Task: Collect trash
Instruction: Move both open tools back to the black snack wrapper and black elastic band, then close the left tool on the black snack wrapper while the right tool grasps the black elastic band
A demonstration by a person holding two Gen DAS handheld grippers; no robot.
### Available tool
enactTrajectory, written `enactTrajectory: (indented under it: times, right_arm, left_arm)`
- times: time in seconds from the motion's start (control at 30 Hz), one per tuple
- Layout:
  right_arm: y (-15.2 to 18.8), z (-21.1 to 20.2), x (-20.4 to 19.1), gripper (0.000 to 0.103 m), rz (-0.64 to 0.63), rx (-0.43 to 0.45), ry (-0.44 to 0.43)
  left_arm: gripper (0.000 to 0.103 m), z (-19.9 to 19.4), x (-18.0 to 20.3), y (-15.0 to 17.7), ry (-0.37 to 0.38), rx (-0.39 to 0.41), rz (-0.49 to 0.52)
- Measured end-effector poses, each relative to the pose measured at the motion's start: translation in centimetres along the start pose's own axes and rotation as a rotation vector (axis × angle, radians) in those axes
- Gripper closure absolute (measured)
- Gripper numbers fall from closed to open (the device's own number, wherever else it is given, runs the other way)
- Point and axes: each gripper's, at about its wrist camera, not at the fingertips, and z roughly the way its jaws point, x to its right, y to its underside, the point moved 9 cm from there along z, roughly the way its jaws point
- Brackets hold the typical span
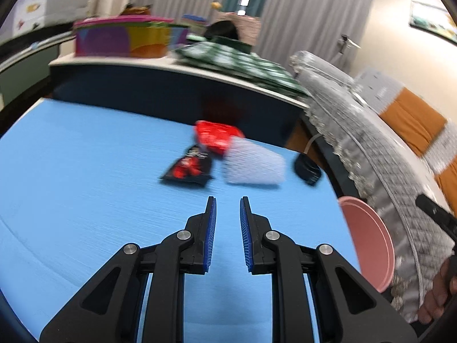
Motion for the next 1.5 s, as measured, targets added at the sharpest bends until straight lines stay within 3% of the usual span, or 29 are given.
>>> enactTrajectory:
  times: [0.17, 0.43, 0.5, 0.57, 0.83, 0.97, 1.2, 1.5]
  right_arm:
    - [0.1, 2.5, -1.8, 0.040, 0.023, -0.033, -0.042]
    - [0.7, 6.7, -4.5, 0.040, 0.036, -0.078, -0.078]
    - [0.6, 7.5, -4.9, 0.040, 0.041, -0.083, -0.082]
    - [0.5, 8.4, -5.2, 0.040, 0.040, -0.087, -0.085]
    - [0.2, 11.2, -5.3, 0.040, 0.059, -0.116, -0.088]
    - [0.1, 12.5, -5.5, 0.039, 0.047, -0.130, -0.088]
    - [0.0, 15.1, -6.2, 0.036, 0.024, -0.176, -0.092]
    - [0.9, 18.1, -7.3, 0.035, -0.025, -0.250, -0.088]
  left_arm:
    - [0.086, 1.6, -3.0, -0.6, -0.027, -0.008, -0.077]
    - [0.086, 3.8, -4.2, -0.9, -0.014, -0.032, -0.130]
    - [0.081, 4.2, -4.2, -1.0, -0.010, -0.036, -0.140]
    - [0.068, 4.5, -4.3, -1.2, -0.008, -0.035, -0.152]
    - [0.055, 6.0, -4.8, -2.2, -0.047, -0.026, -0.152]
    - [0.041, 6.9, -4.9, -2.5, -0.062, -0.031, -0.145]
    - [0.030, 8.0, -4.8, -3.5, -0.073, -0.046, -0.129]
    - [0.030, 9.8, -4.5, -2.7, -0.138, -0.131, -0.087]
